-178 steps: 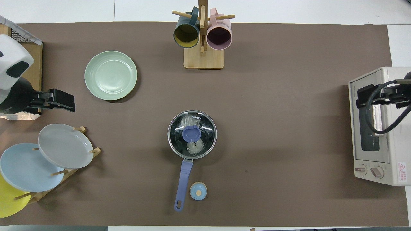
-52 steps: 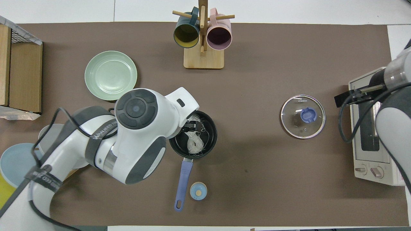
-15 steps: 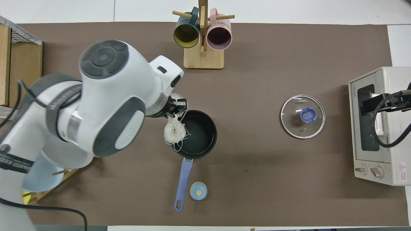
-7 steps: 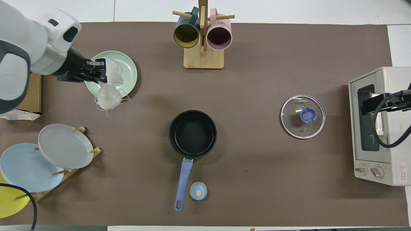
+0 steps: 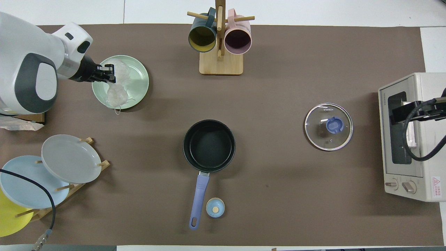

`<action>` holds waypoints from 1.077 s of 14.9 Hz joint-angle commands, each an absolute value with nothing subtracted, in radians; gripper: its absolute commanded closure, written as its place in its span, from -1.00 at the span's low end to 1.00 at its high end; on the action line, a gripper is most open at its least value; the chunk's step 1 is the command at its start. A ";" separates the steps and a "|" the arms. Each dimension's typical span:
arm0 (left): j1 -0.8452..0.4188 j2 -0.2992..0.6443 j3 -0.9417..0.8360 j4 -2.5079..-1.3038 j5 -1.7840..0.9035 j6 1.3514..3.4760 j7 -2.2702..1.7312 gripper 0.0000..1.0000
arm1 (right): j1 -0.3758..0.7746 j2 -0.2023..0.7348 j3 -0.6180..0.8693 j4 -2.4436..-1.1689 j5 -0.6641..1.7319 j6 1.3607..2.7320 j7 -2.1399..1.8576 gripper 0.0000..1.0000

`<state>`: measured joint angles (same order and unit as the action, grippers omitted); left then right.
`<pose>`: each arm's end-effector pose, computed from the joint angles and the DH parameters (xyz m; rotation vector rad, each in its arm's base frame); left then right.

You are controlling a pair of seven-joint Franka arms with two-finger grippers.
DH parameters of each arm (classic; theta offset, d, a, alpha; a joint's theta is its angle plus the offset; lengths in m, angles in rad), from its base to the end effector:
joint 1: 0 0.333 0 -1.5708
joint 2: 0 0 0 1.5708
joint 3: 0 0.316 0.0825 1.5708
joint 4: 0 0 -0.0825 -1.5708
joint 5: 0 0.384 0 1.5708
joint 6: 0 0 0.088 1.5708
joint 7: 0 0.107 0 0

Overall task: Transfer vermicelli from pot to plate
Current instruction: 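Lower the vermicelli onto the green plate and open the left gripper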

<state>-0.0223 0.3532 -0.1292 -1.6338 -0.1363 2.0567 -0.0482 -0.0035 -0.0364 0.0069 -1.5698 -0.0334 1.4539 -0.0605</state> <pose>0.6592 -0.0986 0.4230 2.9667 -0.0510 0.0813 0.5308 -0.0020 0.6350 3.1064 0.0953 -0.1250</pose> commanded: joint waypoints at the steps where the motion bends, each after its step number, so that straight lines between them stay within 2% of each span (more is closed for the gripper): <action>1: 0.008 0.370 -0.133 -1.649 -0.100 2.111 0.020 1.00 | -0.008 -0.032 0.012 -1.560 -0.017 1.457 -0.035 -1.00; 6: -0.006 0.443 -0.133 -1.654 -0.057 2.227 0.025 1.00 | -0.008 -0.032 0.012 -1.559 -0.017 1.459 -0.035 -1.00; 9: -0.008 0.445 -0.135 -1.652 -0.023 2.226 0.038 1.00 | -0.008 -0.032 0.014 -1.559 -0.017 1.459 -0.035 -1.00; 10: -0.009 0.445 -0.135 -1.651 -0.015 2.224 0.049 0.45 | -0.008 -0.032 0.014 -1.560 -0.017 1.460 -0.035 -1.00; 11: -0.014 0.440 -0.133 -1.648 -0.015 2.209 0.054 -0.99 | -0.006 -0.032 0.014 -1.559 -0.017 1.462 -0.034 -1.00; 14: -0.014 0.405 -0.133 -1.612 -0.015 2.093 0.051 -1.00 | -0.008 -0.032 0.023 -1.559 -0.017 1.462 -0.034 -1.00; 16: -0.014 0.336 -0.133 -1.606 -0.015 2.008 0.048 -1.00 | -0.008 -0.032 0.023 -1.559 -0.017 1.463 -0.034 -1.00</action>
<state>-0.0083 0.4215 -0.1392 -1.6053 -0.0334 2.1049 0.0436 -0.0027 -0.0363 0.0163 -1.5691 -0.0333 1.4566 -0.0566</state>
